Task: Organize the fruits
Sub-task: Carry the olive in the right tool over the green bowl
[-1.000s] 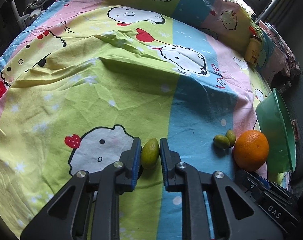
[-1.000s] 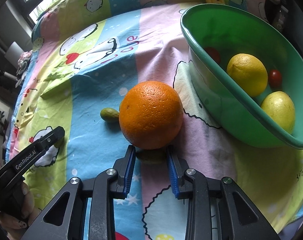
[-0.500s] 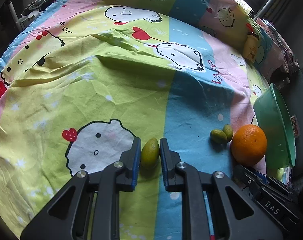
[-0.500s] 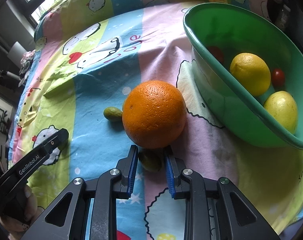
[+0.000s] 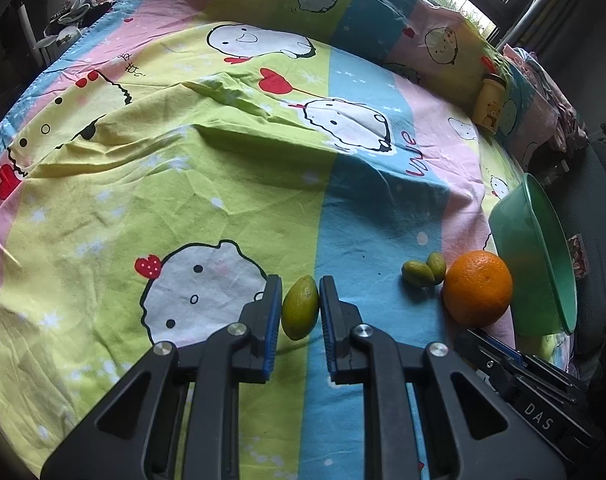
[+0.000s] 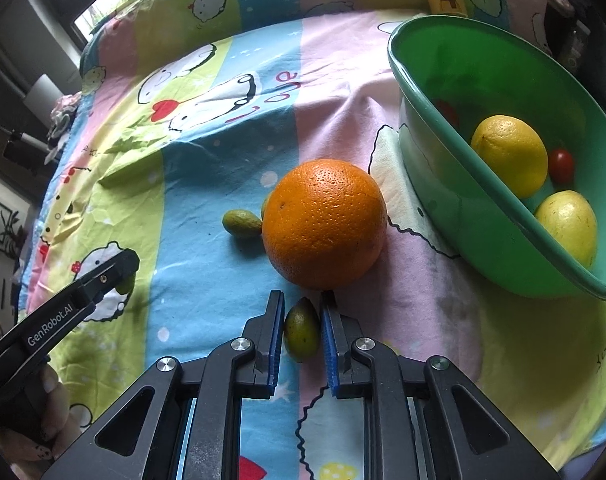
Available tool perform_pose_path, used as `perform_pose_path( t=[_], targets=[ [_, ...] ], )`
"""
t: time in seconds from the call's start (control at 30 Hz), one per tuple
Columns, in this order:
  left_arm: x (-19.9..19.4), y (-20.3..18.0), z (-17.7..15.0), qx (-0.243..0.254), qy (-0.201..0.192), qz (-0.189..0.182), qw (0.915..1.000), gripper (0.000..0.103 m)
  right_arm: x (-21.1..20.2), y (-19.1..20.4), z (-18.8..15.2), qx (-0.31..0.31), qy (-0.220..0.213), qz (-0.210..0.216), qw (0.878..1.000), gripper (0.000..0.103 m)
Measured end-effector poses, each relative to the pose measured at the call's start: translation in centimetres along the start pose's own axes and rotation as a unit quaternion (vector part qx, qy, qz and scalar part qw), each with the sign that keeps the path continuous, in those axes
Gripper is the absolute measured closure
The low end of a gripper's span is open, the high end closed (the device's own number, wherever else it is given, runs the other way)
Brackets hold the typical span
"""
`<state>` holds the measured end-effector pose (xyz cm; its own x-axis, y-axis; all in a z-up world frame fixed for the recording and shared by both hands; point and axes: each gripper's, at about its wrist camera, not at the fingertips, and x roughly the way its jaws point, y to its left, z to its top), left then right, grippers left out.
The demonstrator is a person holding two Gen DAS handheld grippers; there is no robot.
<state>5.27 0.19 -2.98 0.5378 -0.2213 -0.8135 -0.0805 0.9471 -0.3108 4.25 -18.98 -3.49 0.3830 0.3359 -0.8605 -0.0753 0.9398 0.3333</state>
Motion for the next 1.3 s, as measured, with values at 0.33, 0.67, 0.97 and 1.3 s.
perform_pose_path(
  t=[0.33, 0.67, 0.97, 1.3],
  targets=[
    [-3.5, -3.3, 0.4, 0.026, -0.041, -0.07, 0.9963, 0.085, -4.8, -1.9, 0.8, 0.043, -0.069, 0.082, 0.993, 0.083],
    [-5.0, -11.7, 2.0, 0.094, -0.068, -0.13, 0.9848, 0.085, -11.1, -9.1, 1.9, 0.134, -0.214, 0.077, 0.965, 0.083],
    [-3.2, -18.5, 2.4, 0.142, -0.049, -0.18, 0.9721, 0.085, -12.6, -16.1, 1.6, 0.228, -0.25, 0.038, 0.94, 0.083],
    [-0.4, -23.9, 1.3, 0.184, -0.017, -0.215, 0.959, 0.085, -12.4, -19.6, 1.1, 0.278, -0.257, 0.004, 0.925, 0.083]
  ],
)
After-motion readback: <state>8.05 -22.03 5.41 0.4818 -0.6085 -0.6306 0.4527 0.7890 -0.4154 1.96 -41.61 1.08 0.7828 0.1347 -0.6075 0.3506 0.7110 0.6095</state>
